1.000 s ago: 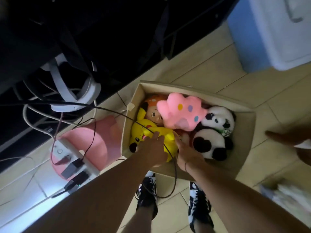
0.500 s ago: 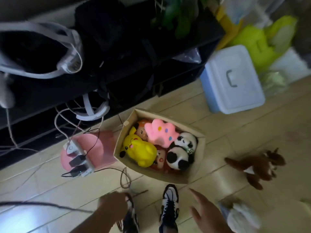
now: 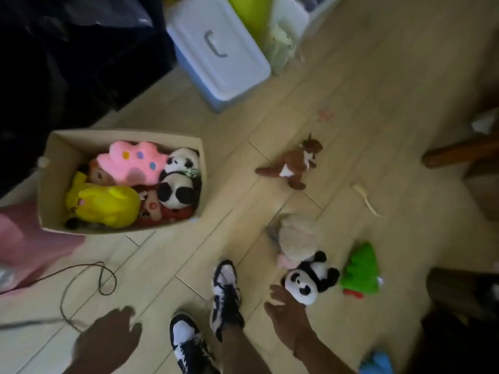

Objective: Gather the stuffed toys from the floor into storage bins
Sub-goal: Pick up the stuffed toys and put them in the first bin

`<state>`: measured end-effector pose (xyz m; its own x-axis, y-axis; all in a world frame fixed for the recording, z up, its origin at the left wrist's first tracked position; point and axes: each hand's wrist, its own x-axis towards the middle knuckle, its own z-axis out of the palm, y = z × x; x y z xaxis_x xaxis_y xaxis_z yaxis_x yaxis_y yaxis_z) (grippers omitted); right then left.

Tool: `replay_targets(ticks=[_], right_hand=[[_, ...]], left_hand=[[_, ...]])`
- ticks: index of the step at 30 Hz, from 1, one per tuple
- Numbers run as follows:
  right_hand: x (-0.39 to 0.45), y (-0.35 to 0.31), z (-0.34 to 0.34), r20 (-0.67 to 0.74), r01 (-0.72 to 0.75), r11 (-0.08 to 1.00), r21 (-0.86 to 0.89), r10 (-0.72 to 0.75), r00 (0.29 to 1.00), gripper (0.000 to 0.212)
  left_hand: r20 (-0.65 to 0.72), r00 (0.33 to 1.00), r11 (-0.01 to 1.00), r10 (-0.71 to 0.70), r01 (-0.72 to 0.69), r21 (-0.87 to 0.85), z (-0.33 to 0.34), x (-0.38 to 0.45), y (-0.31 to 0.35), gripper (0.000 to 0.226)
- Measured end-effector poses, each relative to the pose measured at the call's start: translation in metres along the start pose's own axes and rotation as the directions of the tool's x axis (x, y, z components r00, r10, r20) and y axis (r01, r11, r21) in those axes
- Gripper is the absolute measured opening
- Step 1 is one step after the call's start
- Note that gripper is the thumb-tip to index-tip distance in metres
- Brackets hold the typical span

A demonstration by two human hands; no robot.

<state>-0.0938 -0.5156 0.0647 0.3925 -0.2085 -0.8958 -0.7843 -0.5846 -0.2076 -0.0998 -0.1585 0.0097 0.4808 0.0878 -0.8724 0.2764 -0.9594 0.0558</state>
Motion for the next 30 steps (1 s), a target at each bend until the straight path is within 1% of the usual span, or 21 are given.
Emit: replay_targets(ticks=[1, 2, 4, 6, 8, 10, 11, 12, 14, 15, 18, 21, 22, 23, 25, 27, 28, 29, 30], right_hand=[[-0.007, 0.013, -0.003, -0.016, -0.026, 0.997, 0.068, 0.027, 1.0, 0.055], [-0.005, 0.024, -0.006, 0.002, -0.079, 0.991, 0.105, 0.08, 0.997, 0.051], [-0.007, 0.061, -0.014, 0.001, -0.177, 0.979, 0.099, 0.177, 0.984, 0.046], [-0.002, 0.096, -0.023, -0.027, -0.264, 0.953, 0.149, 0.271, 0.962, 0.048], [0.015, 0.13, -0.034, -0.041, -0.326, 0.901, 0.285, 0.351, 0.935, 0.047], [0.043, 0.168, -0.042, 0.002, -0.387, 0.808, 0.445, 0.431, 0.902, 0.043], [0.056, 0.183, -0.045, 0.034, -0.417, 0.752, 0.51, 0.466, 0.884, 0.045], [0.074, 0.197, -0.05, 0.065, -0.433, 0.698, 0.57, 0.488, 0.871, 0.049], [0.111, 0.219, -0.058, 0.119, -0.435, 0.614, 0.659, 0.486, 0.866, 0.06], [0.133, 0.227, -0.06, 0.121, -0.423, 0.589, 0.689, 0.481, 0.868, 0.067], [0.206, 0.247, -0.058, 0.141, -0.398, 0.567, 0.721, 0.442, 0.886, 0.093], [0.27, 0.257, -0.039, 0.098, -0.328, 0.492, 0.806, 0.436, 0.894, 0.118], [0.286, 0.262, -0.031, 0.079, -0.302, 0.462, 0.834, 0.441, 0.894, 0.123], [0.294, 0.265, -0.025, 0.054, -0.268, 0.452, 0.851, 0.432, 0.9, 0.125], [0.294, 0.273, -0.026, -0.003, -0.207, 0.477, 0.854, 0.402, 0.916, 0.116], [0.276, 0.279, -0.04, -0.05, -0.185, 0.55, 0.814, 0.384, 0.922, 0.101], [0.261, 0.283, -0.053, -0.084, -0.174, 0.622, 0.764, 0.363, 0.928, 0.093], [0.242, 0.284, -0.071, -0.118, -0.176, 0.718, 0.674, 0.339, 0.933, 0.086], [0.222, 0.288, -0.089, -0.135, -0.167, 0.813, 0.558, 0.287, 0.948, 0.081]], left_hand=[[-0.119, 0.988, 0.991, 0.098, -0.108, -0.082, -0.016, -0.003, 0.046, 0.03], [-0.132, 0.984, 0.979, 0.118, -0.138, -0.153, -0.021, 0.002, 0.061, 0.022], [-0.022, 0.98, 0.951, 0.199, -0.198, -0.237, -0.018, 0.004, 0.107, 0.013], [0.069, 0.965, 0.941, 0.251, -0.227, -0.249, 0.0, 0.01, 0.149, 0.017], [0.127, 0.938, 0.925, 0.323, -0.284, -0.253, 0.019, 0.018, 0.194, 0.022], [0.182, 0.917, 0.908, 0.354, -0.291, -0.301, 0.043, 0.025, 0.24, 0.022], [0.204, 0.908, 0.902, 0.366, -0.291, -0.319, 0.062, 0.031, 0.259, 0.022], [0.228, 0.905, 0.906, 0.359, -0.279, -0.319, 0.075, 0.034, 0.28, 0.024], [0.247, 0.904, 0.902, 0.348, -0.252, -0.349, 0.109, 0.044, 0.313, 0.025], [0.229, 0.91, 0.896, 0.345, -0.246, -0.37, 0.127, 0.052, 0.327, 0.024], [0.217, 0.928, 0.886, 0.304, -0.192, -0.423, 0.176, 0.072, 0.357, 0.024], [0.19, 0.936, 0.855, 0.297, -0.171, -0.49, 0.22, 0.09, 0.372, 0.023], [0.186, 0.937, 0.851, 0.297, -0.171, -0.497, 0.23, 0.092, 0.375, 0.024], [0.174, 0.936, 0.845, 0.306, -0.183, -0.502, 0.237, 0.092, 0.378, 0.025], [0.162, 0.927, 0.849, 0.337, -0.225, -0.479, 0.247, 0.086, 0.384, 0.031], [0.123, 0.914, 0.865, 0.386, -0.312, -0.392, 0.24, 0.072, 0.39, 0.043], [0.095, 0.895, 0.865, 0.435, -0.387, -0.319, 0.236, 0.063, 0.395, 0.051], [0.053, 0.861, 0.846, 0.505, -0.481, -0.23, 0.232, 0.054, 0.402, 0.06], [0.011, 0.807, 0.803, 0.591, -0.587, -0.1, 0.222, 0.041, 0.412, 0.067]])
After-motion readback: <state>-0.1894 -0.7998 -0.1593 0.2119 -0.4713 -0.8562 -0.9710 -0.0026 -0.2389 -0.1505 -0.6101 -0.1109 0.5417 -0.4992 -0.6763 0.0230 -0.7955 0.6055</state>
